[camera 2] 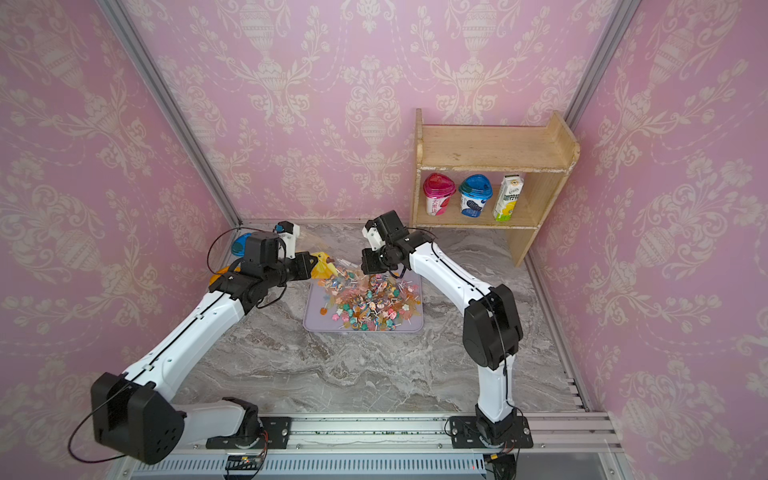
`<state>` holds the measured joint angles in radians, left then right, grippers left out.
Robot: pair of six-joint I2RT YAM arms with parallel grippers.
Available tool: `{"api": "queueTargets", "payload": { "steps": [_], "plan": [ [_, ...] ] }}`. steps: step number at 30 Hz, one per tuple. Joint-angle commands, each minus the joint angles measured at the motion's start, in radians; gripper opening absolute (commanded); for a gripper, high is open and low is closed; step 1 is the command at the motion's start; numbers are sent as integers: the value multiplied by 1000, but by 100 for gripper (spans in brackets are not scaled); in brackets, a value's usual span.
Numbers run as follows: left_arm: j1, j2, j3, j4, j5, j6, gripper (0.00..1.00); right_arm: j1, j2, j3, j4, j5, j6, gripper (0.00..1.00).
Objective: Pour candies out of the ziploc bag
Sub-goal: 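Pour the candies out of the ziploc bag onto the tray.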
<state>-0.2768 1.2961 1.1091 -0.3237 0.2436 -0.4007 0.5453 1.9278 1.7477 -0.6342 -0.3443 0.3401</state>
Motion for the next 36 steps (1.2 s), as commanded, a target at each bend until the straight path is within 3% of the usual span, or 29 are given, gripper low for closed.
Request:
{"api": "queueTargets", "payload": {
  "steps": [1,36],
  "plan": [
    [8,3,40,17,-33,37,0,5,11,19,-9,-5,-5,0],
    [57,-58,37,-23,-67,63,0,54,54,33,17,-16,22,0]
  ]
}}
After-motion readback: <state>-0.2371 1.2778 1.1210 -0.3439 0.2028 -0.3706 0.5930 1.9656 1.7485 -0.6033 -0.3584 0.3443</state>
